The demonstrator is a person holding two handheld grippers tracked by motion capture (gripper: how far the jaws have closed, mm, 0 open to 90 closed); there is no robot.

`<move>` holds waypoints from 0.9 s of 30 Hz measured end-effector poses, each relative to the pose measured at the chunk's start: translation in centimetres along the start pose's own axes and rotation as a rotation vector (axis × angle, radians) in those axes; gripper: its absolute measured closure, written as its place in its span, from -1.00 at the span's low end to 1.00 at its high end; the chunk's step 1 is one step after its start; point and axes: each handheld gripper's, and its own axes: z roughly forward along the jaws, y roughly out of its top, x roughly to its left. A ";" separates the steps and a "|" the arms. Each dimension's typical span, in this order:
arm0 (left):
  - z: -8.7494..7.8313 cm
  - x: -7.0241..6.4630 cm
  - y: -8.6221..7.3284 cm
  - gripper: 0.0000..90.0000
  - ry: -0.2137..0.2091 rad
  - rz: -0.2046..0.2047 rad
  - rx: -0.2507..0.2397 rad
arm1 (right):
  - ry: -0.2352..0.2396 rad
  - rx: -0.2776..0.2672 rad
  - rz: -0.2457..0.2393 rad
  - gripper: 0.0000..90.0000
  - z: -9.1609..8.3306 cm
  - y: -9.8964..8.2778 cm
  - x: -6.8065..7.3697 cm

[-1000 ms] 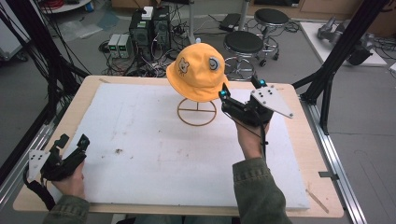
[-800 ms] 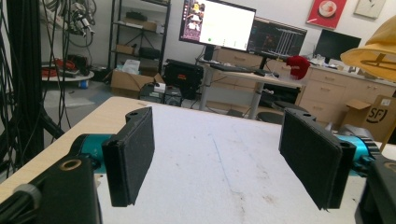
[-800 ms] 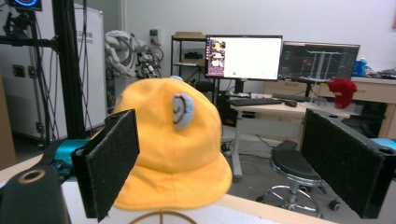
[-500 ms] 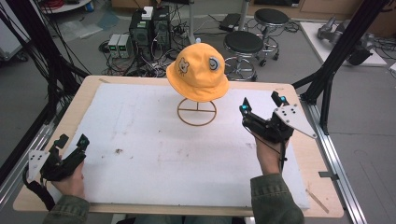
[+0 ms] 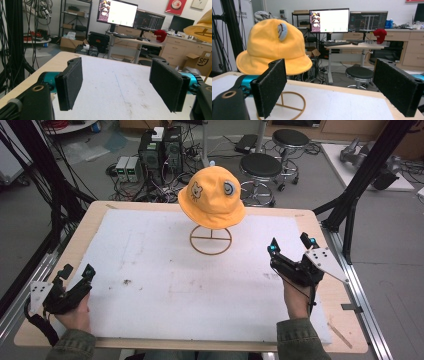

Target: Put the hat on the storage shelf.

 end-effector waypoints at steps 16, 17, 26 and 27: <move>0.0 -0.1 0.0 -0.40 0.000 0.010 0.008 | -0.063 0.074 0.026 -0.76 -2.5 -4.5 -2.7; 0.0 -0.1 0.0 -0.40 0.000 0.009 0.008 | -0.061 0.079 0.034 -0.76 -2.5 -4.8 -2.8; 0.0 -0.1 -0.1 -0.39 -0.005 0.003 0.011 | -0.073 0.116 0.019 -0.76 -2.2 -7.4 -2.9; 0.0 -0.2 -0.1 -0.39 -0.006 0.004 0.013 | -0.072 0.114 0.012 -0.76 -2.2 -7.8 -2.8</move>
